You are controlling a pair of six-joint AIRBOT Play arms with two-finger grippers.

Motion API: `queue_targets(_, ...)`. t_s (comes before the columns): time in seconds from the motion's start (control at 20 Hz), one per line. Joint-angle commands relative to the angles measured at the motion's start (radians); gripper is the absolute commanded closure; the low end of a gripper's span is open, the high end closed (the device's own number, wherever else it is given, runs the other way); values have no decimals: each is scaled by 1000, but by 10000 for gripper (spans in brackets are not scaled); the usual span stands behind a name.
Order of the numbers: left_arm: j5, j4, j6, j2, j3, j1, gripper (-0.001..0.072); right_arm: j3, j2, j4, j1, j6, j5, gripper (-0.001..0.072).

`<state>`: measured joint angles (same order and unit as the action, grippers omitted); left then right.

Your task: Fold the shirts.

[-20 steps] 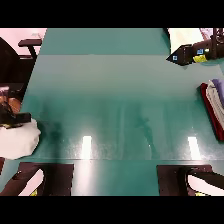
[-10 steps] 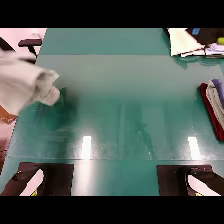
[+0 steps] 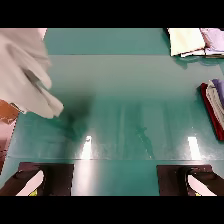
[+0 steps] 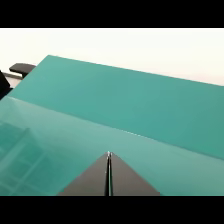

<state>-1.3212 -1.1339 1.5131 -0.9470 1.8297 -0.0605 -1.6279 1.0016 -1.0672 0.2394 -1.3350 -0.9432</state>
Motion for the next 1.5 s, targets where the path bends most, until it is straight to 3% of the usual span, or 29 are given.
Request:
queue_targets(0.0, -7, -37, -1, -134, 8, 287, 687, 0, -4, 0, 0, 0, 9, 690)
queue_targets(0.2, -31, -122, -5, -397, 8, 651, 685, 0, -5, 1, 0, 0, 6, 690)
queue_targets(0.3, -8, -117, -64, -526, 8, 766, 680, 0, -4, 1, 0, 0, 3, 691)
queue_targets(0.35, 13, -115, -92, -575, 8, 796, 512, 0, -4, 1, 0, 0, -2, 691)
queue_targets(0.4, 32, -114, -89, -604, 8, 797, 165, 0, -4, 0, 0, 0, -4, 690)
queue_targets(0.45, 47, -125, -78, -613, 8, 782, 96, 0, -5, 0, 0, 0, -8, 690)
queue_targets(0.9, 144, -151, 58, -657, -95, 335, 96, 0, -4, 0, 0, 0, -27, 690)
queue_targets(1.15, 233, -109, 59, -763, -251, 275, 95, 0, -4, 0, 0, 0, -30, 690)
queue_targets(1.45, 293, 36, 56, -854, -275, 275, 96, 0, -4, 0, 0, 0, -38, 690)
